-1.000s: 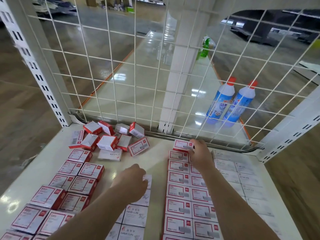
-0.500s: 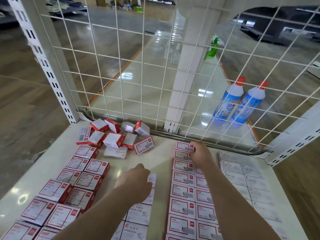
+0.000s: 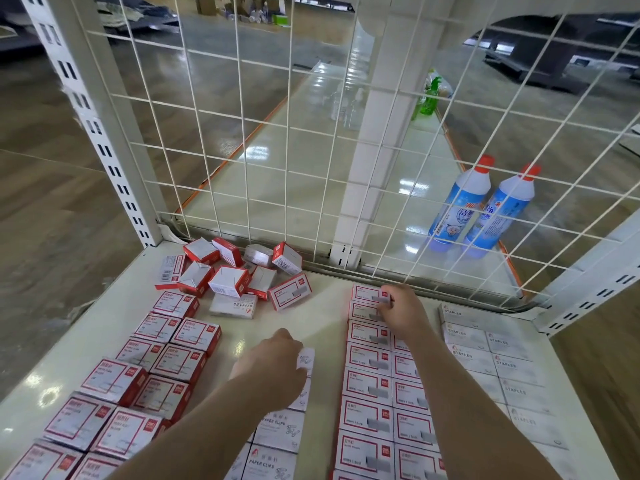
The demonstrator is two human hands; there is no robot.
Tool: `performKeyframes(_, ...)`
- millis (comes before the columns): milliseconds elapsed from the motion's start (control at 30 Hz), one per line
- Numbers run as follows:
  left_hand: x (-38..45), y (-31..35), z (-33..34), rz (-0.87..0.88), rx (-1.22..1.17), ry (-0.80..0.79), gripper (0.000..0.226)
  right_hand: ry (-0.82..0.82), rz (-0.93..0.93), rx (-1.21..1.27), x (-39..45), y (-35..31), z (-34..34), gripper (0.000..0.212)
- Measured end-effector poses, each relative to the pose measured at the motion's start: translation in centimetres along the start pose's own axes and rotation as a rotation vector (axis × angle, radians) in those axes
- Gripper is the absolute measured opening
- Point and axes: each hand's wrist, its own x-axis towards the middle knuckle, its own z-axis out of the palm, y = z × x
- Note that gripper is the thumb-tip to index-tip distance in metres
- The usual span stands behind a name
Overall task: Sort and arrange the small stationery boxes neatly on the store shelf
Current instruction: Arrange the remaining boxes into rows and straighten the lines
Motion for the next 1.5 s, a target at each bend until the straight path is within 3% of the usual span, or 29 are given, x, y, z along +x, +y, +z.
performKeyframes(433,0.0,0.1,-0.1,-0.010,0.009,-0.006,0.040,0.013,0.001,0.025,-0.1,0.1,0.6,0.026)
performKeyframes(767,-0.8,-1.0,-2.8,0.018,0.029,0.049,0.048,0.135,-0.045,0.118,-3.2,-3.7,-0.7,0.039)
performKeyframes(900,-1.0,-3.2,-4.7,-0.023,0.066,0.047,0.047,0.071,-0.043,0.130,-3.6,-5.9,-0.2,0.040)
performKeyframes(1067,-1.4,-6.1,-6.3,-0.121,0.118,0.019,0.033,-0.145,-0.081,0.077,-4.0,-9.5,1.3,0.049)
performKeyframes(1233,-1.9,-8.5,-6.9,-0.132,0.156,-0.077,0.026,-0.188,-0.017,0.142,-3.7,-12.6,2.4,0.043)
performKeyframes(1367,-2.3,-9.3,-7.0,-0.128,0.041,-0.084,0.037,-0.231,0.029,0.228,-2.8,-13.6,3.3,0.017)
performKeyframes(1500,-1.9,-10.2,-7.0,-0.165,-0.062,-0.091,0.029,-0.246,0.065,0.333,-2.0,-13.8,4.6,0.031)
